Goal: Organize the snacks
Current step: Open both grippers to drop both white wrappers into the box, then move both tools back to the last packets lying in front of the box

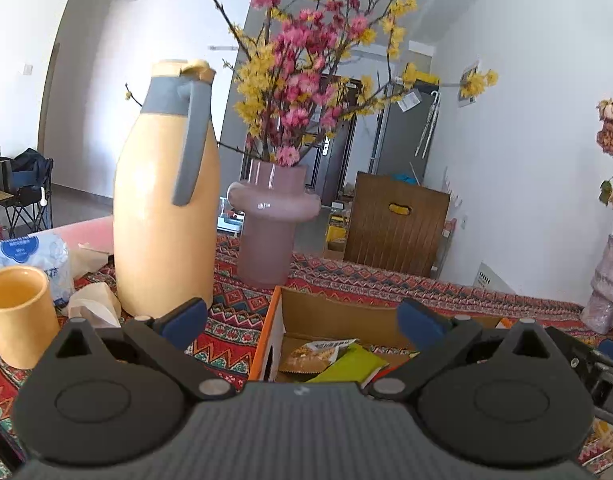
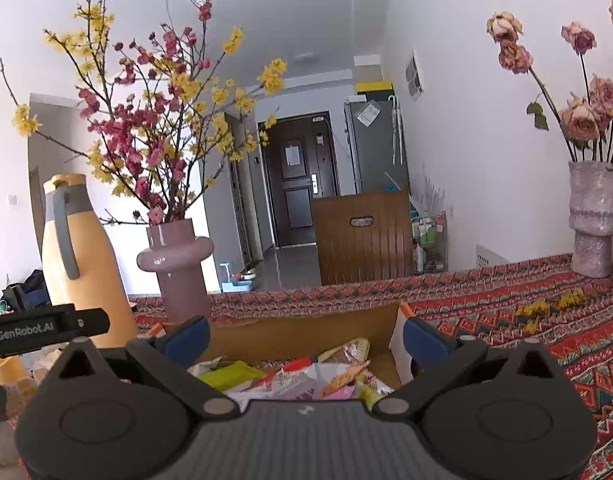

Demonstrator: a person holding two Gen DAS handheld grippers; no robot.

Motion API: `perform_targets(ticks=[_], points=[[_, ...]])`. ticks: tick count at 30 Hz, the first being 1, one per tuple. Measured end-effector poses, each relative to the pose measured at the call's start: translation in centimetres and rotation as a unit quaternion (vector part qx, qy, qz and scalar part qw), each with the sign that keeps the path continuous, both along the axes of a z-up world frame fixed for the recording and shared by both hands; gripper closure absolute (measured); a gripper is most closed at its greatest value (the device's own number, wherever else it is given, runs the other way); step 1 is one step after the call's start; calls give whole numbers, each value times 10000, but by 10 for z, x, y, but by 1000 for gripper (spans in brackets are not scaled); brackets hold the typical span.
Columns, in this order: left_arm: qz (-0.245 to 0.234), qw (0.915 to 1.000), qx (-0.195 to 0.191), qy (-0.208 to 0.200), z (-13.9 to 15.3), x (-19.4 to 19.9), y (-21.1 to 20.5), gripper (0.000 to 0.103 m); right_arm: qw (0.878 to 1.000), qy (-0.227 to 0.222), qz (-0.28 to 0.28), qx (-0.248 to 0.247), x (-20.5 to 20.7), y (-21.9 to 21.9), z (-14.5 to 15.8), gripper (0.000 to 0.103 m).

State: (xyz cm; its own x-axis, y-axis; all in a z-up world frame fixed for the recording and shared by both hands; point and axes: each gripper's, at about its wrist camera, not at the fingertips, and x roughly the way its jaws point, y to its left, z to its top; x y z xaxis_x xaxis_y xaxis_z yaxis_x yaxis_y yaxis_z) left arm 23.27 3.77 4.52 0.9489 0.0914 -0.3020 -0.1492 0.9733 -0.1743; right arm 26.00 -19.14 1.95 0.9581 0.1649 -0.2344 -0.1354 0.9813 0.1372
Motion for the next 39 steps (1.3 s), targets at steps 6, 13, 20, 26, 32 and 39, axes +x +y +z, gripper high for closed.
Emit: perform_targets(ticks=[6,13,20,26,32,39], points=[[-88,9999,-27,-145,13,-29,2,0,9998,-151,91,-59,-27,3,15,0],[-96,9999,41,-137,13,-65,11,0,9998,-62,138,-135,-61,4,16,0],[-32,9999,99,104,-3,-92,24,0,9994,189,183,-230,-89,4,3,0],[-10,9991,167,379,-23,-101,35,0,9979,543,193,-288,-99,3,-17,0],[31,9977,219,642,-46,-99,45,0,9950,937,159,-303,-96,-1,-40,0],[68,9955,209,925,-78,-88,53,0,9889,1462,60,-245,-80,-7,-70,0]])
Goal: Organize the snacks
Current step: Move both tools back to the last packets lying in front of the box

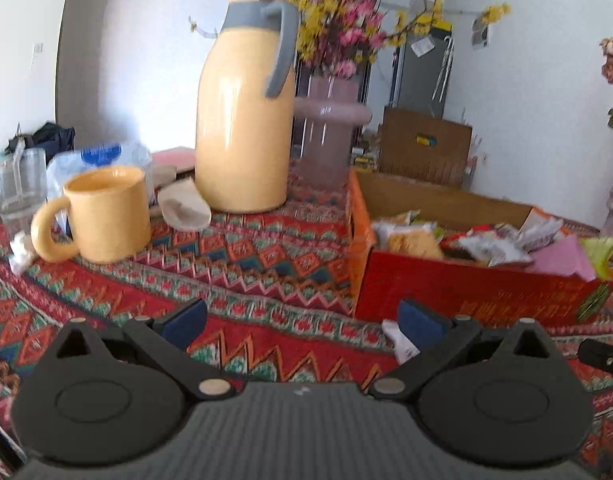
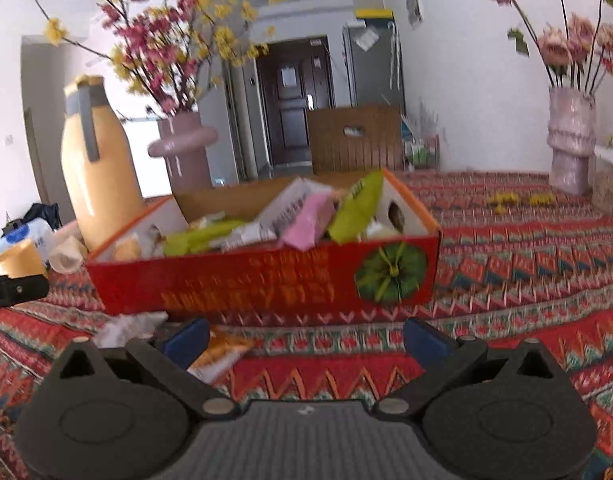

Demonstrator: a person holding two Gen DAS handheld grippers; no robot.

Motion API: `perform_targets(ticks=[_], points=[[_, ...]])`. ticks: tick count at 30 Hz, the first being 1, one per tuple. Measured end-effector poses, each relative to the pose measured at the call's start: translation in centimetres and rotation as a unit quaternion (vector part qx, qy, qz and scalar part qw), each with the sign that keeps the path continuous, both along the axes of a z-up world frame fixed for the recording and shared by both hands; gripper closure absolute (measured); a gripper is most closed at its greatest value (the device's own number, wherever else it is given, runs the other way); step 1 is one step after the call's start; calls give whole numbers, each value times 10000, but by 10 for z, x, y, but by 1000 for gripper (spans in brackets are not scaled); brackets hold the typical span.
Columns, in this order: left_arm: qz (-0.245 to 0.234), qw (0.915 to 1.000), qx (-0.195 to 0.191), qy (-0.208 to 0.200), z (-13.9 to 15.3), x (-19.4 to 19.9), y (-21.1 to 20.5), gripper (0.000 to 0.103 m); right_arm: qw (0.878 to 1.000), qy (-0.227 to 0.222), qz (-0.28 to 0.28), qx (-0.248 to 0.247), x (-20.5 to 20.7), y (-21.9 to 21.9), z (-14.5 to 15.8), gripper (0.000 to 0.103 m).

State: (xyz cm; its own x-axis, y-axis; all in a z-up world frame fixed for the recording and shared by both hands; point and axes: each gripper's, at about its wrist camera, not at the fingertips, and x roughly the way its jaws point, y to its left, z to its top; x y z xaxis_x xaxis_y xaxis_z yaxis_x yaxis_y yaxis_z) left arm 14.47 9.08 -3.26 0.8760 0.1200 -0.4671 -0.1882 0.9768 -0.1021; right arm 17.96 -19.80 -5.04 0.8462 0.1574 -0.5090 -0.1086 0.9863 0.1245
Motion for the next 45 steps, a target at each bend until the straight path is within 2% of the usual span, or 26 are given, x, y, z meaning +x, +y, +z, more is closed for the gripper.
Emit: perform_targets(ticks=[5,29,45], points=[[-55,9999,-132,-23,-4,0,3,0,9998,203,-2,-27,6,2,-10,0],[-23,9994,-345,-48,-5,-1,8,0,9989,423,50,-188,12,6,-16,0],[42,9978,-659,32,-7,1,17,0,9976,502,375,-310,13,39,-1,0]])
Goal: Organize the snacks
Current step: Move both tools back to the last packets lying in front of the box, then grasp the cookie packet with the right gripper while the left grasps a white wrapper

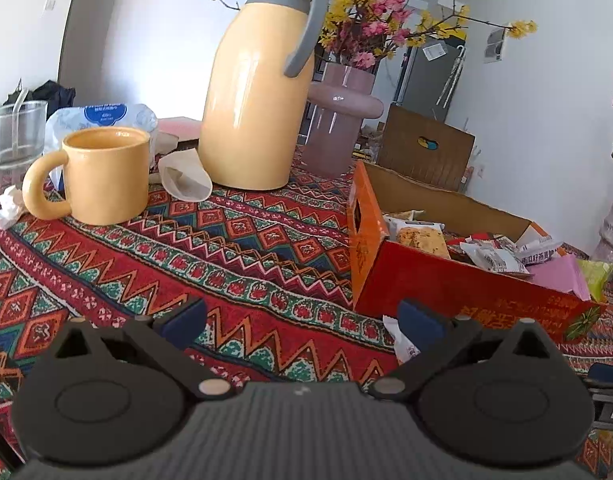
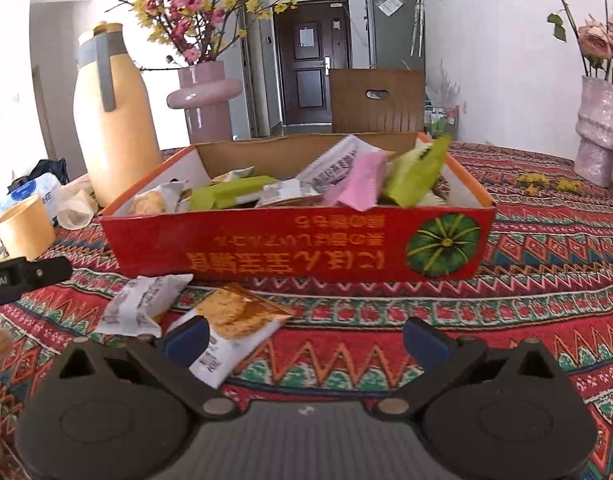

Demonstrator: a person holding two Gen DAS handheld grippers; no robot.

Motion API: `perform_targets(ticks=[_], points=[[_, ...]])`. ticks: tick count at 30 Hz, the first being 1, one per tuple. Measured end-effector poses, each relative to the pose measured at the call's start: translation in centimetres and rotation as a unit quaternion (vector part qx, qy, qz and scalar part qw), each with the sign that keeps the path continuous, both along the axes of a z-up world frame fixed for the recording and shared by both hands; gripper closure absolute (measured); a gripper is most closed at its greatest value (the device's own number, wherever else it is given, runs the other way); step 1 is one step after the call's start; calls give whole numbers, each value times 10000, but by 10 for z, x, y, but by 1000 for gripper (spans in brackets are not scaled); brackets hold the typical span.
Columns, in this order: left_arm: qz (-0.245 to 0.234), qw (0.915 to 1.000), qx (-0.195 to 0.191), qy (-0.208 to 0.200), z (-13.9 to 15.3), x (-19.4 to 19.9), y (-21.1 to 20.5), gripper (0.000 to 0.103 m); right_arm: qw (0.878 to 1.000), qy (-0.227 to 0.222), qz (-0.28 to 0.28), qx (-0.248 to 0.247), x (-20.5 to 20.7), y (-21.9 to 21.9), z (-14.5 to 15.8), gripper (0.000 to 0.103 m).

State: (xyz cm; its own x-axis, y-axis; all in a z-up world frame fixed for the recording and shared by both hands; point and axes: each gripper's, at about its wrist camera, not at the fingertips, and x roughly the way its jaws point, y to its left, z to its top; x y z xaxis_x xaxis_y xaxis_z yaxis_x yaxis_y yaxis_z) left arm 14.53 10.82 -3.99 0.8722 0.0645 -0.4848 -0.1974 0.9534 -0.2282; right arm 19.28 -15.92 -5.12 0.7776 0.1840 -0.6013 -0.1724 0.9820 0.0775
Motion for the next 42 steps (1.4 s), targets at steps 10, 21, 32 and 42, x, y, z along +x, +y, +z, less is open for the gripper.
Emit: perform_targets(ticks=[10,21,32,42], points=[[6,9999,-97,35,-1,1,2,0,9995,304,83,23,15,18,-1,0],[37,9998,-173,58,-1,1,5,0,9967,763,-68,-263,43,42,-18,0],[79,9997,-235,91,-3,1,6,0,9974,555,176,-420,27,35,-22,0],[83,9996,-235,99,-3,2,7,0,9973,546,362,-336,24,35,-13,26]])
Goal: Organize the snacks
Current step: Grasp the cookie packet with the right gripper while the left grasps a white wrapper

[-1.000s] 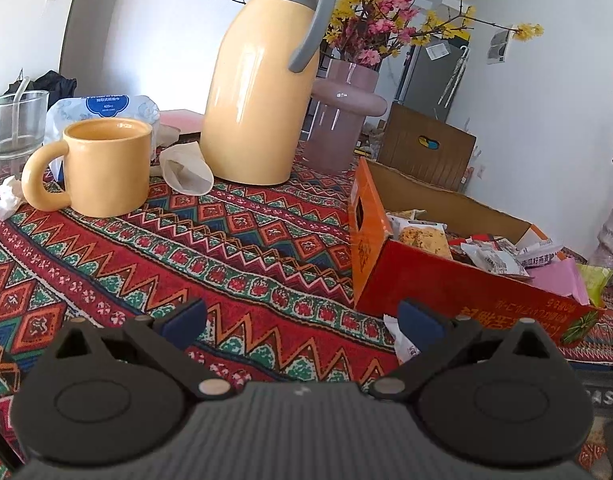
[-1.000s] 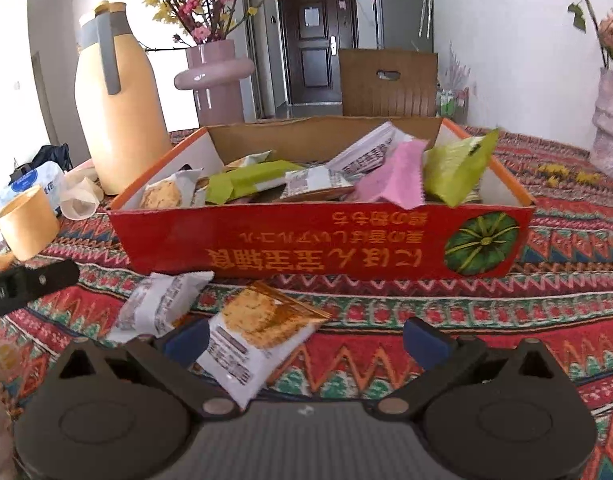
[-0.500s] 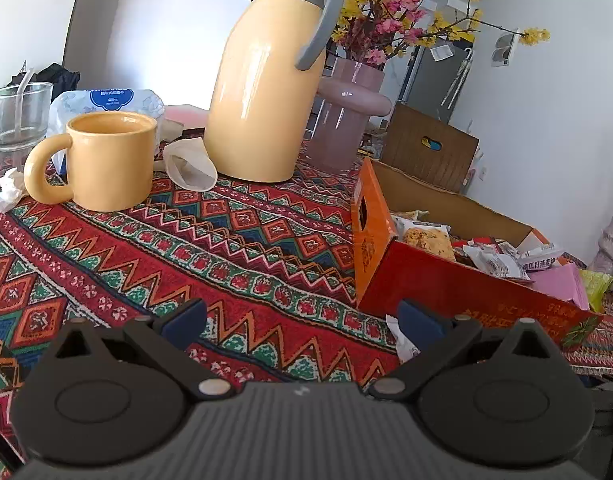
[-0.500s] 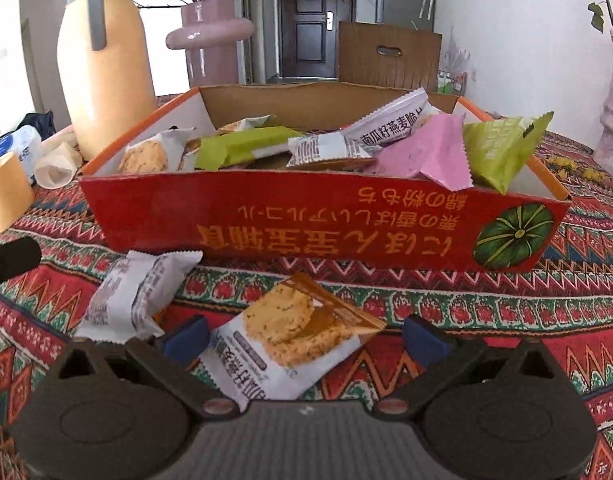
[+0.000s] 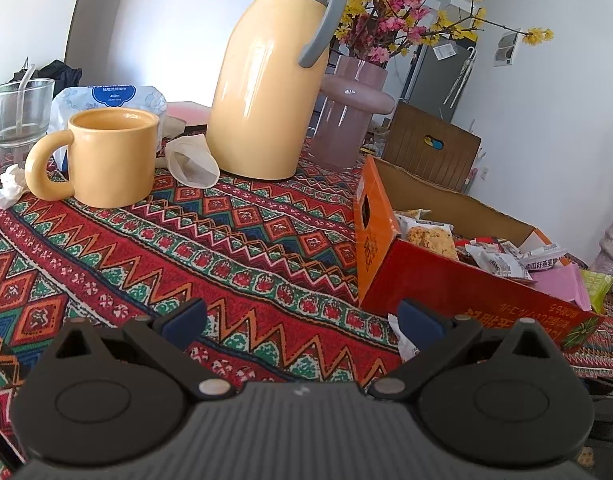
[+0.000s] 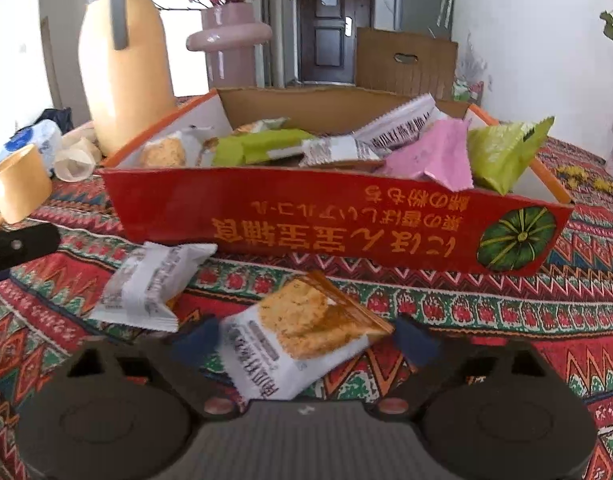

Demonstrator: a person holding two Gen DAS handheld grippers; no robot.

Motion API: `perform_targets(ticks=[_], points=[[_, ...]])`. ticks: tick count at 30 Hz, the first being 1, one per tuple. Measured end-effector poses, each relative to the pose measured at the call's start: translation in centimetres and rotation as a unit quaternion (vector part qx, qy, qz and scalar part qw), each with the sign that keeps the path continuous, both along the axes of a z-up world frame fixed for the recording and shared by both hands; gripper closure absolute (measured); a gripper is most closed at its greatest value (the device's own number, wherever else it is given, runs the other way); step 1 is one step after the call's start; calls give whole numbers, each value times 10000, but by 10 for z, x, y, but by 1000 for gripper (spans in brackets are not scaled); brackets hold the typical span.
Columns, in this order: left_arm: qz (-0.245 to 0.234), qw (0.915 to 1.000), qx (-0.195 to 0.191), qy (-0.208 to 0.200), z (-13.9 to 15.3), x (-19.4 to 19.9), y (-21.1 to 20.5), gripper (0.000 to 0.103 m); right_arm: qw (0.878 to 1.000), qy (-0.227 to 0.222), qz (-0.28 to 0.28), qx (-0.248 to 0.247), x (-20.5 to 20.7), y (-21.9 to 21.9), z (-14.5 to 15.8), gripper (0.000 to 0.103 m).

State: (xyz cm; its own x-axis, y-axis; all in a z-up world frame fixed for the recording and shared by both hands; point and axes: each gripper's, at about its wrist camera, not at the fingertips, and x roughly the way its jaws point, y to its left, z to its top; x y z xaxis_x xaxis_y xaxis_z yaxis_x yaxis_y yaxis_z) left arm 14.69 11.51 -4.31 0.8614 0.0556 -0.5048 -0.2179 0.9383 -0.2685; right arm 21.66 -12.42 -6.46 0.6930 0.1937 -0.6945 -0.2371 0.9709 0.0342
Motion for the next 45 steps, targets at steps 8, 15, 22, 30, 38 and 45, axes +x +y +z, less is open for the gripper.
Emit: perform_targets(ticks=[8,15,22,30,38,45], points=[[16,10000,3,16,-1,0,0,0,9996,-111,232,83,-8,-4,4,89],[16,10000,1,14,-1,0,0,0,9994,-160,267,120,-12,-8,4,89],[26,10000,-23,8,-1,0,1,0,9992,-227,221,230,-19,-21,7,89],[35,10000,-30,7,-1,0,1,0,9985,-487,12,229,-30,-43,20,44],[66,10000,-30,32,-1,0,0,0,9977,-558,-309,223,-17,-43,22,29],[67,10000,-30,43,-1,1,0,0,9959,-276,-673,529,2,-53,9,51]])
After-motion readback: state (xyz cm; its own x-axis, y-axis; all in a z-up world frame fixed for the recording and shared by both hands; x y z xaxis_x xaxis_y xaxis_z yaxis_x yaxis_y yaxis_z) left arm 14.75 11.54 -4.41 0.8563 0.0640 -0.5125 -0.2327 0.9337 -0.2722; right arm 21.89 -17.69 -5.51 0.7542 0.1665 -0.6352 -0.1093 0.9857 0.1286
